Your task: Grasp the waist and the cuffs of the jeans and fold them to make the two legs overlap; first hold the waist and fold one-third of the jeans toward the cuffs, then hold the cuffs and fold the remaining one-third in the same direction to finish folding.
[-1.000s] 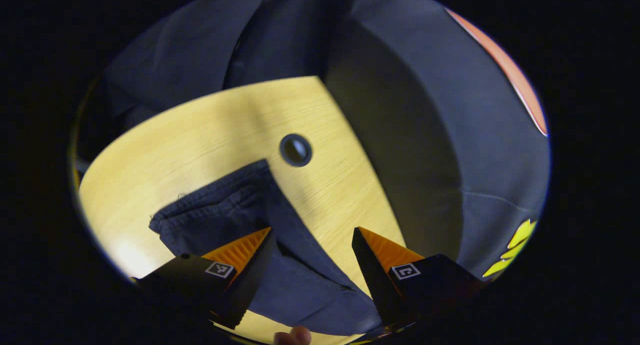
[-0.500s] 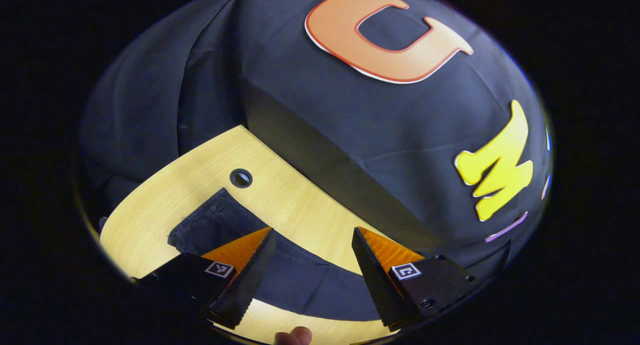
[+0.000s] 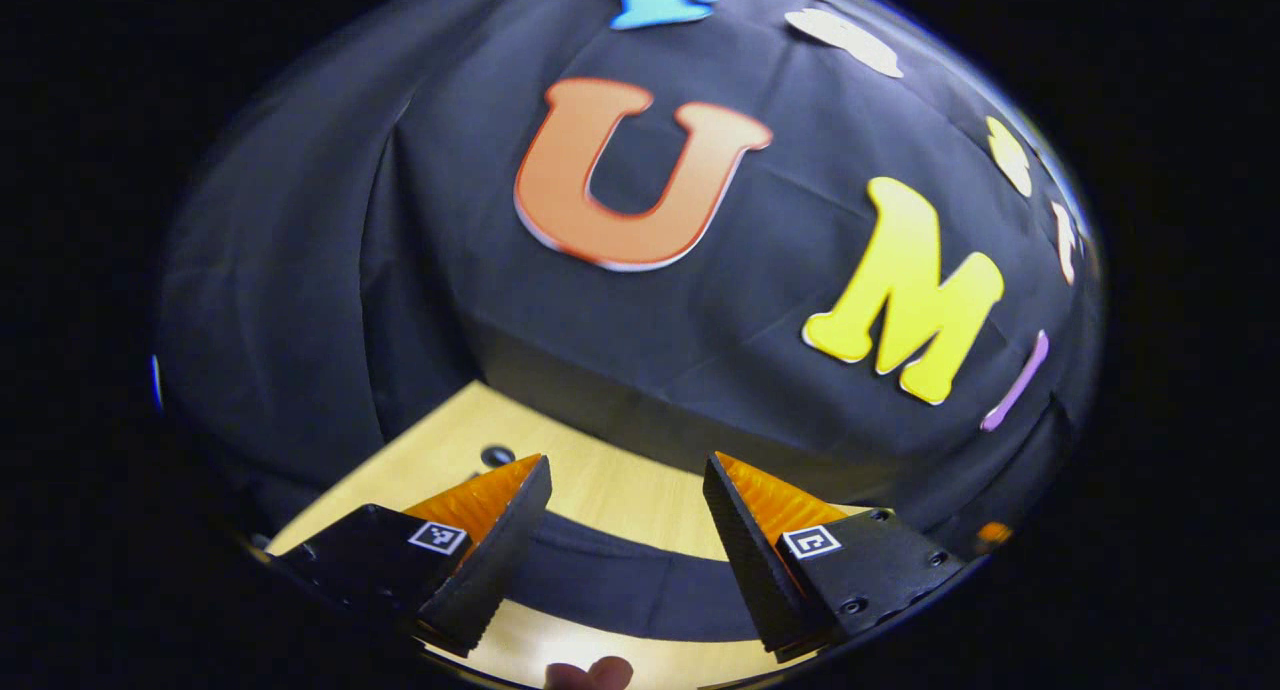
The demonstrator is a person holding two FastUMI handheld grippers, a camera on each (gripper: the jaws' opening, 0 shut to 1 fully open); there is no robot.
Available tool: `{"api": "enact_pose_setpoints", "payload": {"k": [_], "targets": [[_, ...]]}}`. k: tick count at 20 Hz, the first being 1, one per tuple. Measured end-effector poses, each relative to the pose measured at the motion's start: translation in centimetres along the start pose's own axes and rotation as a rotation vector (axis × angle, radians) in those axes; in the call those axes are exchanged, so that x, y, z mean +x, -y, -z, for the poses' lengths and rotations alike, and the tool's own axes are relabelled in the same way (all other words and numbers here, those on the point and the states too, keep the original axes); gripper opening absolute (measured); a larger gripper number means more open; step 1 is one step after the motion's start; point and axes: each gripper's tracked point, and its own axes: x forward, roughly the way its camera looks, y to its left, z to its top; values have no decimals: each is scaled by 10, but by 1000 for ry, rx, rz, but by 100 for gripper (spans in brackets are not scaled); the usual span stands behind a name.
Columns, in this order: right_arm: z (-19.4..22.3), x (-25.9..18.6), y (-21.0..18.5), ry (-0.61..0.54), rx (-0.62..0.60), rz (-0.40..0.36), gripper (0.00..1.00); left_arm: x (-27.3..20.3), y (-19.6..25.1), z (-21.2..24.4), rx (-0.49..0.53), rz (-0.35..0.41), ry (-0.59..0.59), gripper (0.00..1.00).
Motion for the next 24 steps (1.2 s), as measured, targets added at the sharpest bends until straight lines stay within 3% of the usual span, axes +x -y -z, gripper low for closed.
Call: {"api": "enact_pose_setpoints", "payload": {"k": [2, 4, 8, 11, 13, 14, 16, 20, 24], "targets": [[-9, -47, -1, 52, -79, 26, 94, -22, 15, -20, 134, -18, 137, 98], [9, -83, 1, 48, -77, 76, 100, -44, 36, -18, 189, -6, 202, 98], [48, -107, 1, 58, -126, 166, 97, -76, 74, 19, 229, 41, 181, 98], [64, -116, 13, 67, -176, 159, 97, -84, 85, 32, 218, 45, 183, 100], [88, -105, 23, 18, -158, 147, 93, -86, 86, 38, 221, 36, 178, 98], [101, -97, 30, -17, -128, 139, 98, -85, 85, 40, 223, 33, 169, 98], [129, -74, 49, -86, -61, 138, 98, -85, 83, 41, 209, 21, 157, 98], [162, -6, 101, -168, 51, 189, 98, -88, 68, 52, 133, -4, 107, 98], [189, 57, 146, -231, 128, 263, 98, -85, 60, 62, 128, -31, 46, 98]]}}
